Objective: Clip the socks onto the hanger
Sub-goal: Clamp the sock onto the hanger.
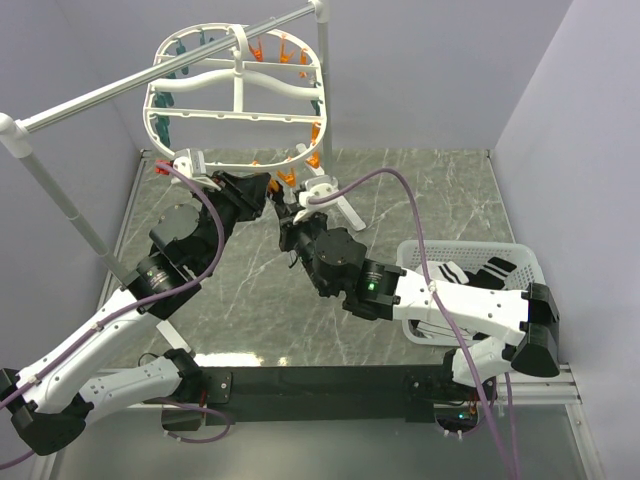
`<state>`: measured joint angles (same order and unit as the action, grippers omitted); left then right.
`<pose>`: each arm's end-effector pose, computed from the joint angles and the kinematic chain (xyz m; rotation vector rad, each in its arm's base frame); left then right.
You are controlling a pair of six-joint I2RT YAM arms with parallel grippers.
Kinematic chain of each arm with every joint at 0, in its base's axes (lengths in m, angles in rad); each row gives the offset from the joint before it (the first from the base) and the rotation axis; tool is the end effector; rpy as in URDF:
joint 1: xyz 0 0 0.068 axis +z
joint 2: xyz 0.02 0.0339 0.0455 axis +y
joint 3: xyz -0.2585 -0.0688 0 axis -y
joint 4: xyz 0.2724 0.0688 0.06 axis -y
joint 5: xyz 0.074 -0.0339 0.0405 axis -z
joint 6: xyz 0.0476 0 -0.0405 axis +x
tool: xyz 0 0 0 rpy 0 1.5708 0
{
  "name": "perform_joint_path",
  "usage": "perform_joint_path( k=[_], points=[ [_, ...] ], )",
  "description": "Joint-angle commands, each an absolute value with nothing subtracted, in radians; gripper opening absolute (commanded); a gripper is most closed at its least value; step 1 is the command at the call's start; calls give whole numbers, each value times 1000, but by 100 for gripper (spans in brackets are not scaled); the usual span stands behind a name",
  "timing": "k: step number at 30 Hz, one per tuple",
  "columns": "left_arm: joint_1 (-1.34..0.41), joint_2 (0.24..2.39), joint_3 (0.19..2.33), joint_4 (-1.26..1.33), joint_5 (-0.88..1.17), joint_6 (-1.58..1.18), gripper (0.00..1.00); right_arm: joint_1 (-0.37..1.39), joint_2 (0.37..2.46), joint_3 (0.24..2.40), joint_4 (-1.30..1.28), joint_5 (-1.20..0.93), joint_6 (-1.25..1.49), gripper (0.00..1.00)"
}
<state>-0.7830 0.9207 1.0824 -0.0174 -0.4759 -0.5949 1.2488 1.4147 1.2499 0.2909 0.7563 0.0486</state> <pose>0.1840 -0.1523 0.4391 -0.2659 1.4672 -0.7862 0.1469 0.3370 0.3970 -0.2634 1.4762 0.5045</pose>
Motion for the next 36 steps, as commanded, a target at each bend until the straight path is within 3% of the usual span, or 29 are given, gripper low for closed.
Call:
perform_joint_path(
  k=[1,13,25,26,29,36],
  points=[
    [-781,913,1074,35,-482,-583,27,1259,1428,1322,322,772,22,0],
    [-782,894,1055,54,-462,-568,30,1262,1453,1356,284,772,9,0],
    [-781,877,1063,31,-462,-581,63,1261,1456,1350,270,773,9,0],
    [-781,876,1063,28,-462,-586,71,1261,1456,1350,268,770,11,0],
    [-779,873,1071,14,-456,-595,79,1261,1457,1353,262,758,15,0],
    [-756,844,1054,20,-428,-588,80,1261,1447,1344,212,672,37,0]
  ],
)
